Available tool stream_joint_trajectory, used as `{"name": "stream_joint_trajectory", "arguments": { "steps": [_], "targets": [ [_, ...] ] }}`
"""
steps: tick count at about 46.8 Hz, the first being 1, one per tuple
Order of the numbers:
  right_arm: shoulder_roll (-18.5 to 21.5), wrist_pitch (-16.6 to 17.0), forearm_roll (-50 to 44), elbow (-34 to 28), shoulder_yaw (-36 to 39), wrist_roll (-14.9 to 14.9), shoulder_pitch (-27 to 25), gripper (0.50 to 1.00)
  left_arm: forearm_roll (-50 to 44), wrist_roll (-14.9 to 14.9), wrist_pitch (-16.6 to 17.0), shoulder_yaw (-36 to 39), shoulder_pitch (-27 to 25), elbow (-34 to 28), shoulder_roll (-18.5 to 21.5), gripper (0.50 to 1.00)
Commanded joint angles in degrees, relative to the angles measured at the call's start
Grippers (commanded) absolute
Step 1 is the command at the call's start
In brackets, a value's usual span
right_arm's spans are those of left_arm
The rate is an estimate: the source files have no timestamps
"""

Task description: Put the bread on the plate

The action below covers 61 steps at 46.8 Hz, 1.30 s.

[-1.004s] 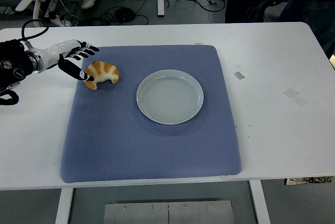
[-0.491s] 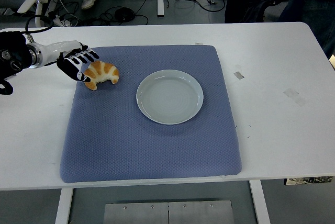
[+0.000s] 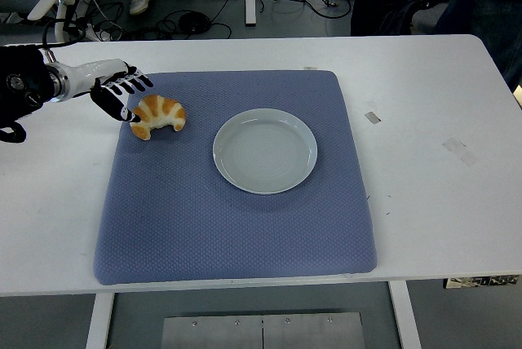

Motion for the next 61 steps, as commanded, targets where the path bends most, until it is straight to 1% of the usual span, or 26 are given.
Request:
{"name": "stream_joint_trajectory", "arguments": {
  "steps": [1,5,14,23,41,52,61],
  "targets": [
    [0.0,0.0,0.0,0.0,0.0,0.0,0.0,1.0,0.1,0.0,0.6,0.0,0.0,0.0,-0.1,0.827],
    [0.0,0.0,0.0,0.0,0.0,0.0,0.0,1.0,0.2,0.0,1.5,0.0,0.0,0.0,-0.2,0.821],
    [0.0,0.0,0.0,0.0,0.0,0.0,0.0,1.0,1.8,0.0,2.4,0.0,0.1,0.0,-1.4,0.802],
    [0.0,0.0,0.0,0.0,0.0,0.0,0.0,1.0,1.8,0.0,3.6,0.0,0.3,0.0,-2.2,0.795],
    [0.0,0.0,0.0,0.0,0.0,0.0,0.0,1.0,1.8,-0.1,6.3,0.3,0.8,0.0,-3.0,0.793],
    [0.0,0.0,0.0,0.0,0.0,0.0,0.0,1.0,1.8,-0.1,6.6,0.4,1.2,0.0,-4.1,0.793],
    [0.0,0.0,0.0,0.0,0.0,0.0,0.0,1.0,1.8,-0.1,6.6,0.5,1.4,-0.1,-4.1,0.793]
  ]
}}
